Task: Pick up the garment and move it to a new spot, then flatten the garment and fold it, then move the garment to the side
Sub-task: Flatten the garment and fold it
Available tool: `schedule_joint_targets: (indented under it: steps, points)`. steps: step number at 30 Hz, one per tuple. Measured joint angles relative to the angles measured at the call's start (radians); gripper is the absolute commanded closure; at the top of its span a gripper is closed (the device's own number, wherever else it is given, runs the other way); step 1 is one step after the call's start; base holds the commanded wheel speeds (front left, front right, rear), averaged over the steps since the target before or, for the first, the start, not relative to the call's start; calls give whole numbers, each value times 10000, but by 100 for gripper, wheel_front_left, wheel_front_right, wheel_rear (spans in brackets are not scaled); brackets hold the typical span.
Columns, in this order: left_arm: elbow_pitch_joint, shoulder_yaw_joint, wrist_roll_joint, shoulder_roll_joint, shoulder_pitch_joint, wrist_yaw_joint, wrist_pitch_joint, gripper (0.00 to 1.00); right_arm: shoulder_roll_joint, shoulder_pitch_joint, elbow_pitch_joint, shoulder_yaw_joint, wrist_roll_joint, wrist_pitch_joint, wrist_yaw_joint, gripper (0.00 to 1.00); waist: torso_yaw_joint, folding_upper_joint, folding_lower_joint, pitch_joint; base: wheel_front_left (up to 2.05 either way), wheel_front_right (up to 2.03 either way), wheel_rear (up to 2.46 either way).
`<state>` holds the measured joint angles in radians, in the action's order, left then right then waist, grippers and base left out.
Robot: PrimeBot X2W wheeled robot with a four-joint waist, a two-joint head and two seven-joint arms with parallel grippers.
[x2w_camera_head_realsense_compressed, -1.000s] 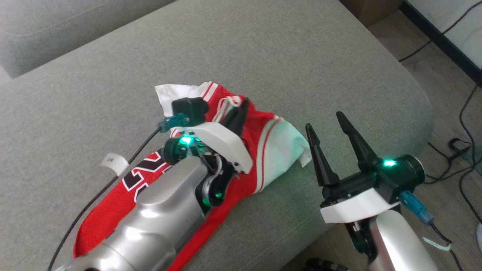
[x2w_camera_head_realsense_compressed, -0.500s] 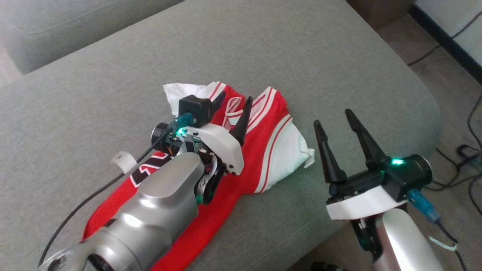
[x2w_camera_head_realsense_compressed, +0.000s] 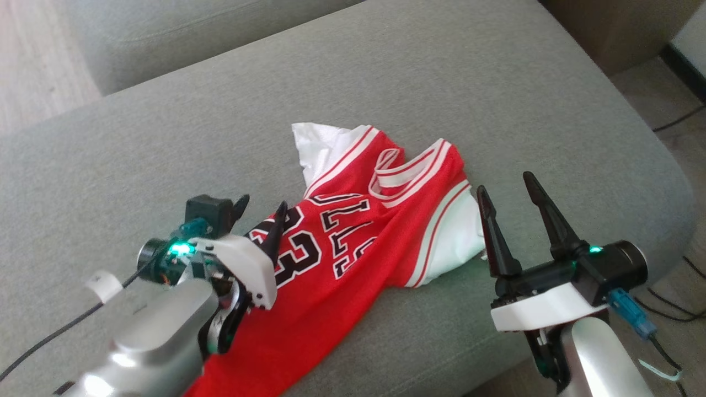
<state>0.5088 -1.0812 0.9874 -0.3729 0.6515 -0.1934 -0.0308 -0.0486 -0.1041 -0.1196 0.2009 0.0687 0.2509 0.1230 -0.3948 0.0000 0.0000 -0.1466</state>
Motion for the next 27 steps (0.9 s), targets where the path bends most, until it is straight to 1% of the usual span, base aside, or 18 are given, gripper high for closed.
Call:
schedule_joint_targets:
  steps: [2,5,8,10,12,13,14,15,16,17,18,19,24,26,27]
  points:
    - [-441,-6,123,-255,-181,-104,219,0,0,0,0,-4,0,0,0,0,127,0,0,-30,0,0,0]
    - [-932,-163,357,-573,-325,-100,800,0,0,-3,2,10,0,2,0,0,245,0,0,-110,0,0,0]
    - [-1239,-209,472,-755,-428,-100,1129,0,0,-23,0,71,0,0,0,0,275,0,1,-154,0,0,0]
    - [-1475,-199,738,-805,-471,-75,1331,0,0,-36,0,115,0,0,0,0,264,0,0,-159,0,0,0]
    - [-1824,-265,930,-863,-559,67,1733,0,0,-35,-13,150,0,2,0,0,229,0,1,-162,0,0,0]
    - [-1921,-336,947,-895,-614,96,1852,28,-2,-35,-15,150,0,2,0,0,215,0,0,-163,0,0,0]
    - [-1985,-387,986,-920,-677,100,1942,42,-2,-35,-15,151,0,2,0,0,203,0,0,-168,0,0,0]
    - [-2046,-418,1053,-941,-739,100,1988,51,-2,-35,-19,151,0,2,0,0,192,0,0,-173,0,0,0]
    - [-2090,-437,1099,-963,-802,100,2054,55,-2,-35,-21,151,0,0,0,0,183,0,1,-177,0,0,0]
    - [-2140,-466,1131,-976,-842,100,2119,67,-2,-35,-21,150,0,2,0,0,181,0,0,-182,0,0,0]
    - [-2196,-485,1129,-991,-855,98,2148,96,-2,-35,-21,148,0,2,0,0,185,0,0,-189,0,0,0]
    - [-2224,-493,1129,-999,-853,90,2159,100,-2,-35,-21,144,-2,2,0,0,189,0,0,-198,0,0,0]
    - [-2228,-535,1126,-1005,-853,88,2211,100,-2,-35,-21,142,-2,2,0,0,206,0,0,-210,0,0,0]
    - [-2224,-499,1114,-993,-853,73,2002,100,-2,-35,-21,142,-6,0,0,0,228,0,1,-212,0,0,0]
    - [-2207,-435,1101,-986,-852,-27,1808,100,-2,-35,-21,142,-36,2,0,0,237,0,1,-208,0,0,0]
